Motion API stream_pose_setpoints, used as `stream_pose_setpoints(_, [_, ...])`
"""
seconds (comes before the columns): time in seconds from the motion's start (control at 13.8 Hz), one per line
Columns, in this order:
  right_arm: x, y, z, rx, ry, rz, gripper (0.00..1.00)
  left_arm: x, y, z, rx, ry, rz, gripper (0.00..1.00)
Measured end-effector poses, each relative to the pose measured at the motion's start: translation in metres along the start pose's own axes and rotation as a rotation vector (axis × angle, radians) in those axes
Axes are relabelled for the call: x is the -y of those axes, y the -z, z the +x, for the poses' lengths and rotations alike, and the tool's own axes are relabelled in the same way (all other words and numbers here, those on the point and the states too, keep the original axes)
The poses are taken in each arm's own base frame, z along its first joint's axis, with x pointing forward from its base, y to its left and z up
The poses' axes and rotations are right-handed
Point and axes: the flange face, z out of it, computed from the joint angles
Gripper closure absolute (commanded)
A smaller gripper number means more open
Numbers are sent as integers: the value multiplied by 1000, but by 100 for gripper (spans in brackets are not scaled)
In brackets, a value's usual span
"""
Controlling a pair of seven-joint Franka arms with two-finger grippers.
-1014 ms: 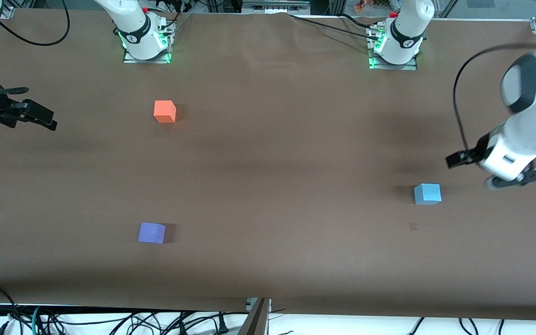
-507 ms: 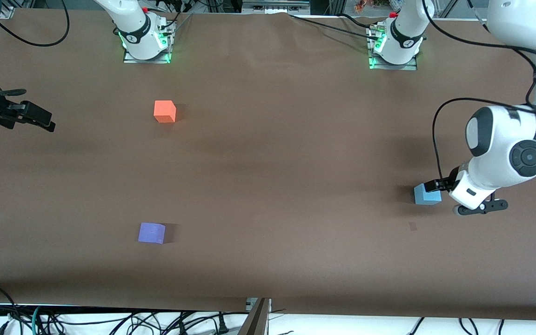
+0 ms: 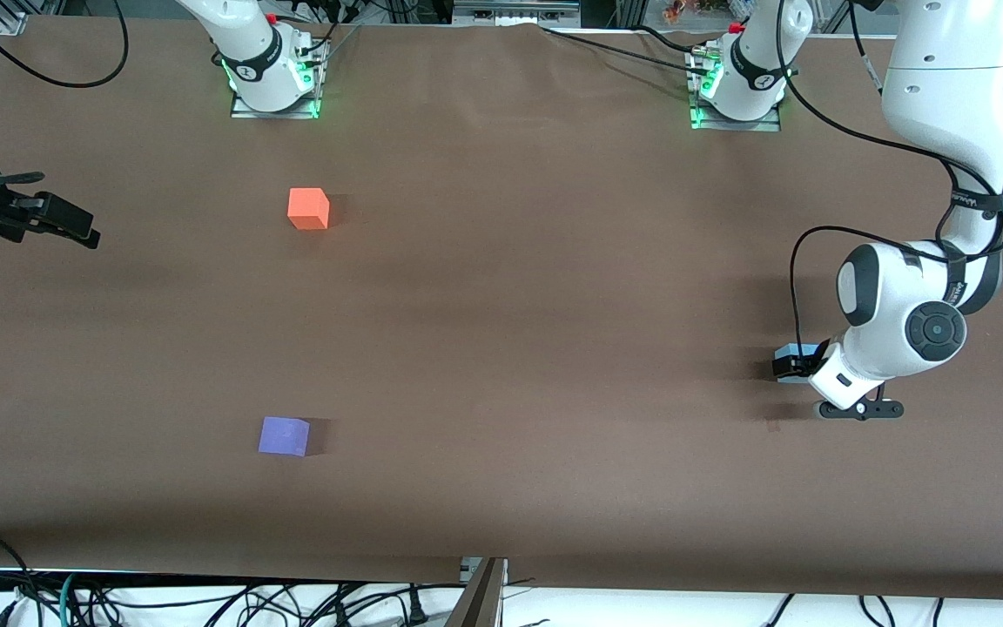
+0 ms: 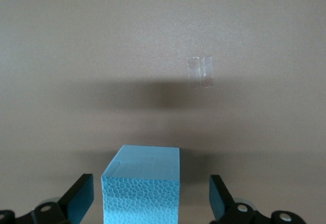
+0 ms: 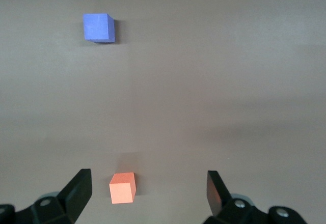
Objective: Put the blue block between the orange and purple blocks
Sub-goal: 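Close the left gripper on the light-blue cube and lift it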
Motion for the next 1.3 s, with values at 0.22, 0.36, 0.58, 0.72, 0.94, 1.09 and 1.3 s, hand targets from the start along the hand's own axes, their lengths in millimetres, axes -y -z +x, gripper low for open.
stream_pose_setpoints(0.22, [1, -3, 2, 6, 1, 0, 0, 3, 3, 2, -6, -47, 0, 0])
stream_pose_setpoints(0.36, [1, -3, 2, 5, 1, 0, 0, 6, -2, -1, 9, -81, -1, 0])
stream_pose_setpoints(0.58, [1, -3, 2, 5, 1, 0, 0, 12, -16, -7, 39, -118, -4, 0])
stream_pose_setpoints(0.72, [1, -3, 2, 5, 1, 0, 0, 13, -27, -14, 63, -121, -9, 50])
stream_pose_setpoints(0.94, [1, -3, 2, 5, 1, 0, 0, 7, -32, -16, 74, -130, -13, 100])
stream_pose_setpoints(1.09, [1, -3, 2, 5, 1, 0, 0, 1, -33, -15, 72, -140, -16, 100])
stream_pose_setpoints(1.3, [1, -4, 2, 7, 1, 0, 0, -27, -26, -9, 55, -164, -32, 100])
